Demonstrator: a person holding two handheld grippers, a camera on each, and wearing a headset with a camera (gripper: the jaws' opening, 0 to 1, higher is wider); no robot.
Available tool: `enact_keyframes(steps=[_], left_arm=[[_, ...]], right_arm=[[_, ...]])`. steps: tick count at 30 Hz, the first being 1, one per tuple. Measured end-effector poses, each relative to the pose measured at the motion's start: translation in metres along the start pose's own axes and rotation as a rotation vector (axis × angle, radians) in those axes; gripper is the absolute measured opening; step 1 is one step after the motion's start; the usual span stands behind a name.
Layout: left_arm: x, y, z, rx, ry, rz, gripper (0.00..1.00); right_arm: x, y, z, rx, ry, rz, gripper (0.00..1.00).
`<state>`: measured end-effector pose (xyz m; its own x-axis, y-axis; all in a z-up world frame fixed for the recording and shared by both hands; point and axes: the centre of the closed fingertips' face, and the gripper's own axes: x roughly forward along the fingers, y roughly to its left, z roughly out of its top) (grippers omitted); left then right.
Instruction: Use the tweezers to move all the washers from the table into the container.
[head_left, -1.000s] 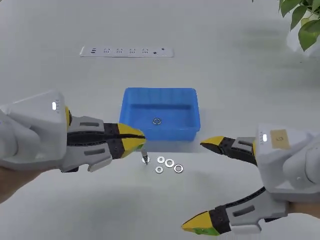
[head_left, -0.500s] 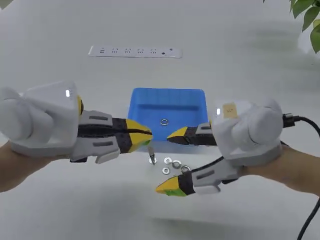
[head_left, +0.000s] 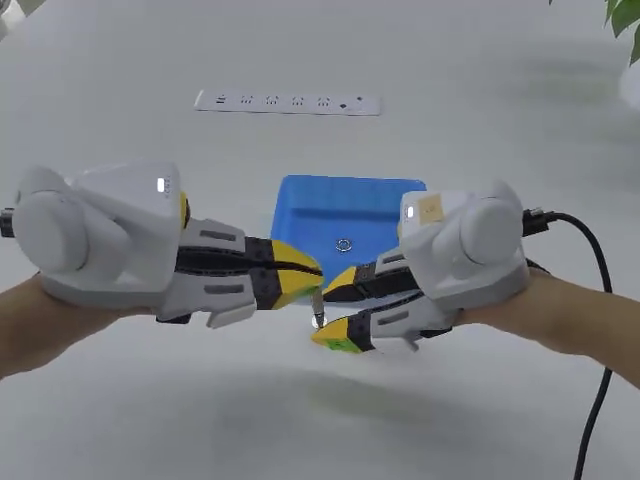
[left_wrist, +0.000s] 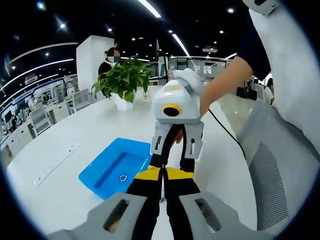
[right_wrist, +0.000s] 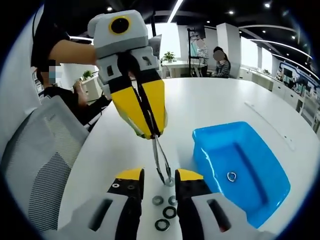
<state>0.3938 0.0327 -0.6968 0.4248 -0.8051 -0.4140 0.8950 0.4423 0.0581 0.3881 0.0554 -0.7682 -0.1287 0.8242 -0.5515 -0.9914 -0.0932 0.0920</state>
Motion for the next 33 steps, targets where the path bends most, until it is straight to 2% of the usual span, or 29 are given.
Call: enact_keyframes(steps=[7, 12, 19, 21, 24, 27, 33], left_arm=[[0.001, -0.001, 0.0, -0.001, 0.0, -0.007, 0.05], [0.001, -0.003, -0.001, 0.002, 0.003, -0.013, 0.05], [-0.001, -0.004, -0.002, 0.029, 0.025, -0.009, 0.05], [-0.001, -0.003, -0.002, 0.011, 0.026, 0.0, 0.05], [-0.003, 0.0, -0.003, -0.066, 0.02, 0.023, 0.05], [-0.005, 0.0, -0.002, -0.066, 0.013, 0.032, 0.06], [-0.01, 0.005, 0.01, -0.126, -0.042, 0.058, 0.12]], right_arm=[[0.005, -0.003, 0.004, -0.013, -0.002, 0.014, 0.14], [0.006, -0.001, 0.003, -0.037, 0.012, 0.036, 0.12], [0.006, 0.001, 0.003, -0.083, 0.026, 0.025, 0.11], [0.006, 0.001, 0.003, -0.091, 0.03, 0.015, 0.11], [0.007, 0.001, 0.004, -0.099, 0.032, -0.001, 0.11], [0.005, 0.001, 0.005, -0.096, 0.023, -0.007, 0.11], [0.003, 0.003, 0.001, -0.096, 0.028, -0.016, 0.11]])
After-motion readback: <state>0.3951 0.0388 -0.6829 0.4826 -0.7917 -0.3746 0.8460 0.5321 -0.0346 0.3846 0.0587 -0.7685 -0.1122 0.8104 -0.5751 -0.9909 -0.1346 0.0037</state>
